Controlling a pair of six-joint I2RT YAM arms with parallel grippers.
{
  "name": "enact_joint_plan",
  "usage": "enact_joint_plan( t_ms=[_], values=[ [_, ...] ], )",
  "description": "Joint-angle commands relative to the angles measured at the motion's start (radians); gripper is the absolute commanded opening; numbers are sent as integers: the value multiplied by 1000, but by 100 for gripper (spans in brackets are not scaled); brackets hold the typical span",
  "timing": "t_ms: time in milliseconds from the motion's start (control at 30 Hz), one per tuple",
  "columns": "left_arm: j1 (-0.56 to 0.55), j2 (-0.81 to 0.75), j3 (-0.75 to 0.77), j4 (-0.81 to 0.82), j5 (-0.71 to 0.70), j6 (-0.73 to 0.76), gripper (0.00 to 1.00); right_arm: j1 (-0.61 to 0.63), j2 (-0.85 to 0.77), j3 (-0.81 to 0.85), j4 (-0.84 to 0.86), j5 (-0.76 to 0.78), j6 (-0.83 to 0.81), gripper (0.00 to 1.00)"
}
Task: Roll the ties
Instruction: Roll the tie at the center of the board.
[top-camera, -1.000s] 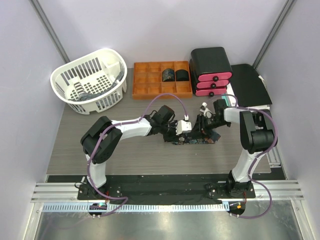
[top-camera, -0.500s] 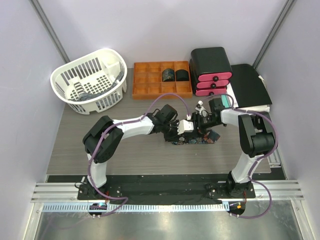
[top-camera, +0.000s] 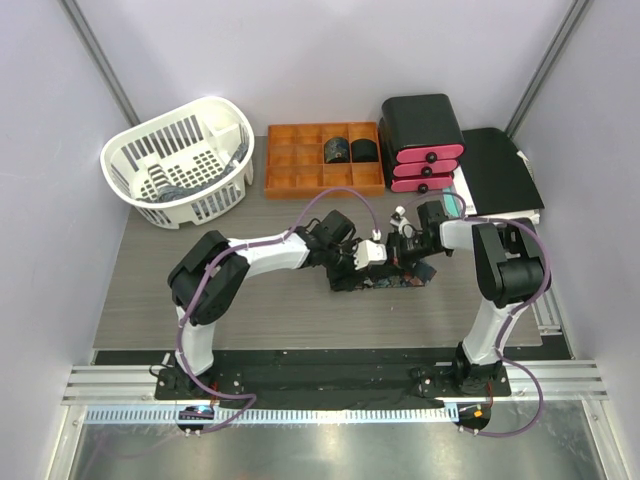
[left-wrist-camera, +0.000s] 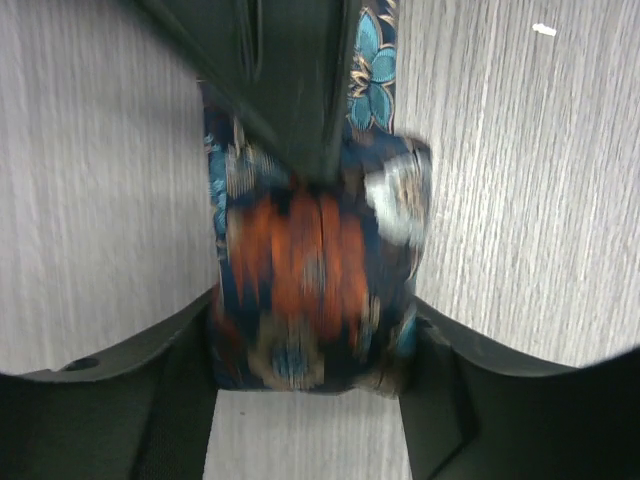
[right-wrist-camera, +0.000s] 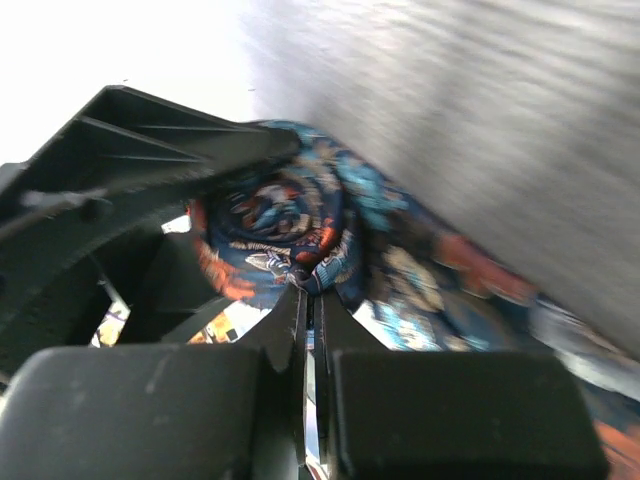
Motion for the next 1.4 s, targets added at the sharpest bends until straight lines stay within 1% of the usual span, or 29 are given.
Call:
enact_joint_plan(
  t_ms=[0,133,167,300,467,633,700,833,867,933,967,1000,1067,1100,1133,1167,1233,1300,1367],
  values=[
    [7,-53,-33,33,22,-57,65,-32,66,-16,-15,144,-101,1],
    [7,-75,-34,96,77,-125,69,-50,111,-7,-26,191,-132,1],
    [7,-74,-30,102,101,-131,70,-50,115,-5,-26,196,-137,1],
    [5,-47,-10,140,112,-137,73,-50,137,7,-26,201,-135,1],
    [5,-18,-10,188,180,-122,73,-50,151,16,-26,201,-126,1],
    [-5,17,1,229,170,-112,70,-44,158,12,-23,201,-115,1],
    [-11,40,15,231,160,-109,67,-38,158,9,-20,198,-111,1],
    [-30,66,47,232,95,-106,61,-22,157,9,-5,199,-83,1],
    [-33,71,52,231,86,-108,55,-19,157,10,-2,196,-80,1],
    [-33,80,62,202,71,-109,47,-12,151,13,0,187,-71,2],
    [-33,81,64,189,52,-111,38,-12,146,15,-3,184,-65,1],
    [-34,81,59,167,42,-108,34,-13,134,23,-9,182,-66,1],
    [-33,75,52,136,29,-97,24,-18,118,32,-51,172,-86,7],
    [-34,72,41,117,23,-94,22,-22,111,44,-67,164,-94,9],
    [-35,60,32,100,19,-94,19,-39,93,50,-103,156,-101,13],
    [-33,52,21,93,15,-90,14,-51,83,56,-117,143,-109,15],
    [-34,31,-10,87,-4,-91,8,-90,53,81,-146,130,-120,18],
    [-33,22,-28,87,-23,-97,6,-111,34,107,-152,118,-129,20],
    [-33,19,-34,83,-32,-100,4,-121,28,115,-152,141,-134,22]
  ],
)
